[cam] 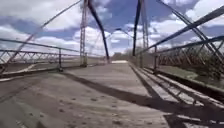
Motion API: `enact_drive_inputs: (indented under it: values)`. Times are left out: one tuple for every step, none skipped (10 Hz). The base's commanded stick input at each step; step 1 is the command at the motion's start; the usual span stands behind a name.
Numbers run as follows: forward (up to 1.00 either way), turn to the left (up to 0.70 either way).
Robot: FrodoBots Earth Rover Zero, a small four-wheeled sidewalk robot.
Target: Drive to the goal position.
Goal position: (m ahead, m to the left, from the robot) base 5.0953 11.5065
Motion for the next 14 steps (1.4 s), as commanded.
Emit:
enact_drive_inputs:
  values:
    - [1.0,-0.27]
    - [1.0,-0.27]
    - [1.0,-0.27]
    - [1.0,-0.27]
    - [1.0,-0.27]
    - [1.0,-0.27]
    - [1.0,-0.27]
    - [1.0,-0.27]
    - [1.0,-0.2]
    - [1.0,-0.1]
    - [1.0,-0.01]
    - [1.0,0.0]
    - [1.0,0.0]
    - [1.0,0.0]
